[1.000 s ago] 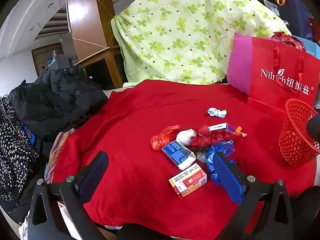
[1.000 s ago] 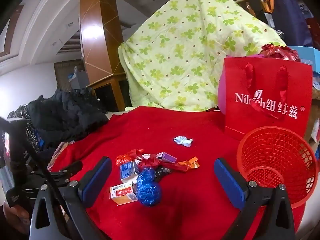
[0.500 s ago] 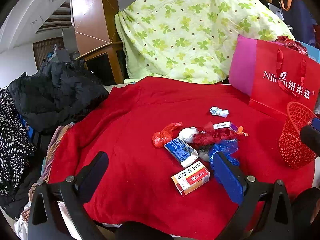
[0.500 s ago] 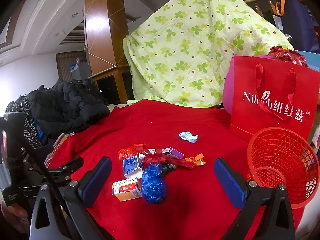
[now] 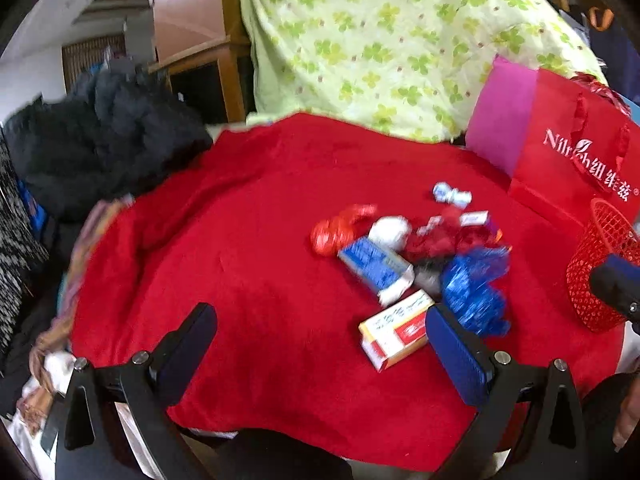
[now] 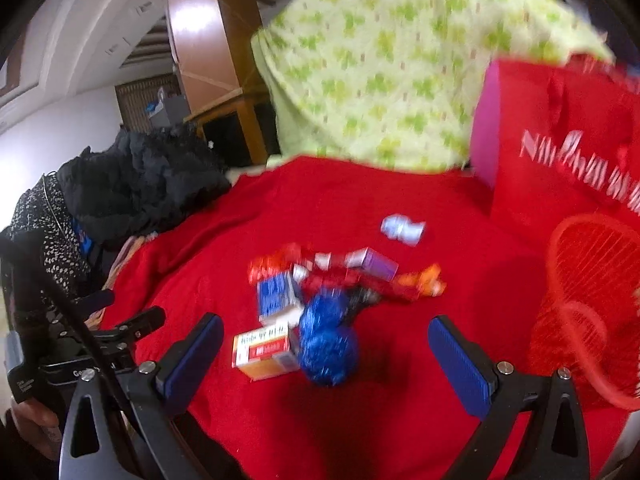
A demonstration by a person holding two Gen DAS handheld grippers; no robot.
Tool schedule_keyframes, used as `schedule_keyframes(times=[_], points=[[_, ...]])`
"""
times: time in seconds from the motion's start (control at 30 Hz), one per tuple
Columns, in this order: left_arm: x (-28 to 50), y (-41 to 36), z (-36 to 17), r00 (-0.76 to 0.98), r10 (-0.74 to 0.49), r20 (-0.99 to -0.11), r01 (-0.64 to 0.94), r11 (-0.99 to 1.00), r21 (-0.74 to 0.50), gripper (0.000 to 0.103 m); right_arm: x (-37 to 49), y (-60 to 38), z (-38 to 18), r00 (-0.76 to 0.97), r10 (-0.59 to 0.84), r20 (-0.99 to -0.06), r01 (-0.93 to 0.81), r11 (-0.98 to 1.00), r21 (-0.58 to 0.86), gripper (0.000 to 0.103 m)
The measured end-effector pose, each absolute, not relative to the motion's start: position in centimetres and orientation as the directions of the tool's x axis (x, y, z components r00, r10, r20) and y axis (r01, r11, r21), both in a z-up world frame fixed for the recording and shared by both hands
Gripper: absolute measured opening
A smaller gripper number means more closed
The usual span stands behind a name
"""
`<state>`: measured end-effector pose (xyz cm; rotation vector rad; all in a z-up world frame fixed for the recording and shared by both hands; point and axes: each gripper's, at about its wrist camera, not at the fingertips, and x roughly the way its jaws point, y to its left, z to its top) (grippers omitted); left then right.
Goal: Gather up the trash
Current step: 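Grasp the blue plastic bag with the right tool while the left tool reaches the white-red box, then carry both items to the red mesh basket and release them inside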
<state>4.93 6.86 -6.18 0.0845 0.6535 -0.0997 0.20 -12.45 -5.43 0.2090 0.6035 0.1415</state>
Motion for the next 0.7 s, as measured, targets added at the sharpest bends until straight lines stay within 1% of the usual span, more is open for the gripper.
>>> schedule_keyframes(times=[0.13, 0.17, 0.2, 0.37, 0.43, 0.5, 0.57, 0.63, 0.67, 0.7], points=[[6.6, 8.2, -8.7, 0.737, -0.101, -0.668, 0.133, 0.991, -0.003, 0.103, 3.0, -12.7, -8.9, 0.734, 0.258, -0.628, -0.064, 0.947, 0.314, 0.103], [6.5, 8.2, -9.4, 0.711, -0.099, -0.697, 0.14, 0.99, 0.002, 0.103, 3.7, -12.7, -9.8, 0.714, 0.271, -0.645, -0.063, 0.943, 0.327, 0.102], [6.2, 8.0, -10.1, 0.655, -0.126, -0.745, 0.158, 0.987, -0.028, 0.103, 4.3, -12.7, -10.4, 0.704, 0.277, -0.654, -0.064, 0.942, 0.331, 0.102], [7.1, 7.6, -12.4, 0.587, -0.229, -0.777, 0.245, 0.964, -0.1, 0.103, 7.4, -12.3, -12.9, 0.644, 0.311, -0.699, -0.068, 0.933, 0.353, 0.087], [7.5, 7.3, -13.2, 0.566, -0.259, -0.783, 0.277, 0.954, -0.116, 0.103, 8.6, -12.2, -13.6, 0.625, 0.343, -0.701, -0.073, 0.92, 0.385, 0.087], [7.9, 7.2, -13.8, 0.546, -0.285, -0.788, 0.3, 0.945, -0.134, 0.103, 9.8, -12.0, -14.5, 0.606, 0.368, -0.705, -0.079, 0.91, 0.408, 0.081], [8.3, 7.0, -14.2, 0.531, -0.305, -0.79, 0.319, 0.936, -0.146, 0.103, 10.8, -11.8, -15.8, 0.577, 0.392, -0.716, -0.08, 0.9, 0.428, 0.07], [8.8, 6.8, -14.3, 0.517, -0.324, -0.792, 0.344, 0.926, -0.154, 0.103, 11.4, -11.7, -16.9, 0.561, 0.385, -0.733, -0.066, 0.903, 0.424, 0.065], [9.0, 6.6, -14.4, 0.512, -0.338, -0.79, 0.358, 0.92, -0.162, 0.103, 11.6, -11.8, -17.5, 0.553, 0.388, -0.737, -0.061, 0.901, 0.429, 0.06], [9.1, 6.2, -14.4, 0.512, -0.355, -0.782, 0.371, 0.913, -0.172, 0.103, 11.6, -12.1, -17.9, 0.547, 0.399, -0.736, -0.059, 0.895, 0.442, 0.06]])
